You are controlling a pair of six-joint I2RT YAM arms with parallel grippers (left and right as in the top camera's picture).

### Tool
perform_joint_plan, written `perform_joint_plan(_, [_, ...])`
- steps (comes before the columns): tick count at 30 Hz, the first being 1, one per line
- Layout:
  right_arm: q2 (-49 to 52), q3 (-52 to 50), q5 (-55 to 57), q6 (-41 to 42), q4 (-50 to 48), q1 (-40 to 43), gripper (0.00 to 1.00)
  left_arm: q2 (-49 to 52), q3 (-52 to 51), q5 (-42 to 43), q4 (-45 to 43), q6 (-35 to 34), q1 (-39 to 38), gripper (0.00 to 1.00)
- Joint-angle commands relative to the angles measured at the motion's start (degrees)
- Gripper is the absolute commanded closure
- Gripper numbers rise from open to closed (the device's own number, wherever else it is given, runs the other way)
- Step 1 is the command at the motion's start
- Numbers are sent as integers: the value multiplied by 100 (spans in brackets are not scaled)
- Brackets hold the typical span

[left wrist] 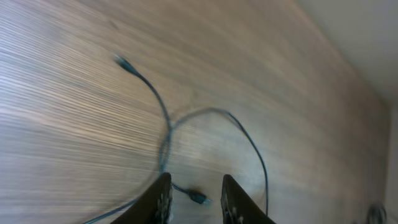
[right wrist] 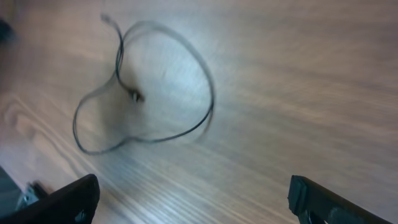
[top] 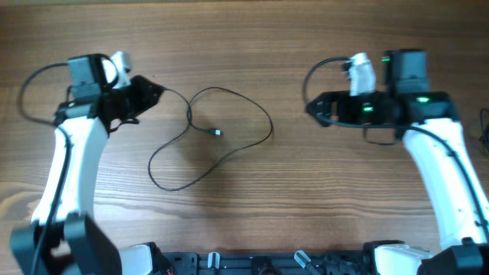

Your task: Untangle cables

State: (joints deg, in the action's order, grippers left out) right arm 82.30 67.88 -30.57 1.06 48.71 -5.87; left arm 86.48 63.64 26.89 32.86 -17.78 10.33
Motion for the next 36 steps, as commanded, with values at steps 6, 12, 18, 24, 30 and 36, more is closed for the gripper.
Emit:
perform_joint_plan(6, [833,-1049,833,4793,-1318,-1897,0,-2000,109,-769,1947,35,201,72])
perform_joint_plan(12, [970,-1401,883,6153,-2885,-3383,0,-2273,109,-769,2210,61,-404,72])
perform_joint_plan(18, [1458,-1401,2070,6531,-3379,-4544,1,-2273,109,-1003,2205,63,-647,74])
perform_joint_plan(24, [2511,-1401,2417,6102,-5233,-4721,2,-2273,109,-2420,1707,63,-647,76])
perform_joint_plan(30, [2994,-1399,2503,6039,-6179,-4704,96,-2273,109,-2422,1821,70,-647,76])
perform_joint_plan(36, [2767,-1329,2946,3585,-5359,-4472,95,-2273,109,-2424,1969,109,-647,75])
